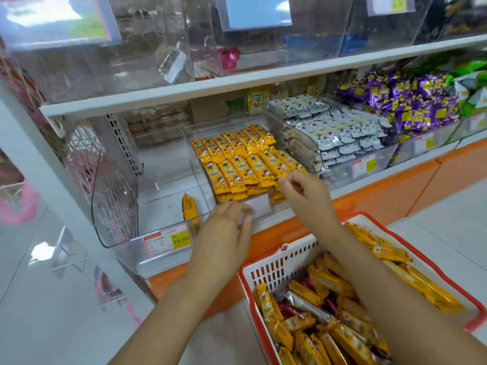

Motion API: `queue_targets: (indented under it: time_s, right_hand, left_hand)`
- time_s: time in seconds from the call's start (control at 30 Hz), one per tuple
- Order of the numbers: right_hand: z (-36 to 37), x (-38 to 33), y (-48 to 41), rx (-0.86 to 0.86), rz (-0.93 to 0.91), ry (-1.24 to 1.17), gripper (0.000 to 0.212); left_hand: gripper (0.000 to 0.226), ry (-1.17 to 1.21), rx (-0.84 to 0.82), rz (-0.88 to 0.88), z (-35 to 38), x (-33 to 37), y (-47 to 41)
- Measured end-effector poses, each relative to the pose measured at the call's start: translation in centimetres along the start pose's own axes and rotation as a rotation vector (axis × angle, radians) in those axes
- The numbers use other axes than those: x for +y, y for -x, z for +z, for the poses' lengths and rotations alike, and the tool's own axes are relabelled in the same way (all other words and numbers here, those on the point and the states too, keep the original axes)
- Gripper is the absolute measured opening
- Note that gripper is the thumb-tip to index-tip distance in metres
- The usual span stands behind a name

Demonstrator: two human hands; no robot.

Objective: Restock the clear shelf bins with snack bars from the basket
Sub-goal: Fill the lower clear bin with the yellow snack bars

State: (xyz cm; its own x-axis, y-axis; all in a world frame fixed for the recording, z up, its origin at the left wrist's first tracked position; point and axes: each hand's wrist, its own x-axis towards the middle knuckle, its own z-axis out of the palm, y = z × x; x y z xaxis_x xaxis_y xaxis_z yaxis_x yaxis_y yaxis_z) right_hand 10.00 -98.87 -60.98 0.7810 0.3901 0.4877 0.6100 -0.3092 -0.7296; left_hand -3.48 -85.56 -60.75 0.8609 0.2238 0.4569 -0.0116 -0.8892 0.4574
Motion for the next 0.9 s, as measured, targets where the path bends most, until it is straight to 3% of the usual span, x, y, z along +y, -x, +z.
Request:
queue_targets:
  time_s: [0.07,0.23,0.33,0.4,0.43,0.47,0.67,0.77,0.9]
  right_hand:
    - [-0.8,1.1,2.3,-0.135,0.08,0.066,0.038]
    - [0.6,6.3,9.1,-0.62,0.299,0.384,0.026]
    - [2.5,9.1,13.8,-0.932,0.409,0.435,0.015]
    - [4.1,11.0,16.5,-1.043,0.462,0.445,0.043]
    - [4.8,11.7,17.5,-1.069,0.468,0.473,0.058]
    - [5.5,12.0,18.3,-1.07,0.445,0.475,0.059]
    - [8.7,12.6,19.8,-0.949,0.445,0.376,0.026]
    - [8.8,12.8,18.6,-0.931,0.511,0.366,0.034]
    - [8.7,13.1,16.6,-0.997,0.259,0.645,0.043]
  left_hand:
    - [0.026,-0.008,-0.153,0.014,0.9,0.4,1.6]
    - [0.025,-0.244,-0.672,-0.019,5.8,-1.4,6.4]
    - [0.03,-0.248,-0.858,-0.083,8.0,-2.6,9.4]
    - [0.038,-0.252,-0.927,-0.078,8.6,-3.1,10.9]
    - [0.042,-0.242,-0.956,-0.058,8.8,-3.3,11.4]
    - [0.044,-0.227,-0.991,-0.05,9.0,-3.3,11.8]
    - [0.04,-0.232,-1.06,-0.08,9.9,-3.8,11.7]
    - [0.039,-0.214,-1.052,-0.061,9.9,-4.2,11.4]
    - [0.037,-0.194,-1.06,-0.072,10.0,-4.5,11.3]
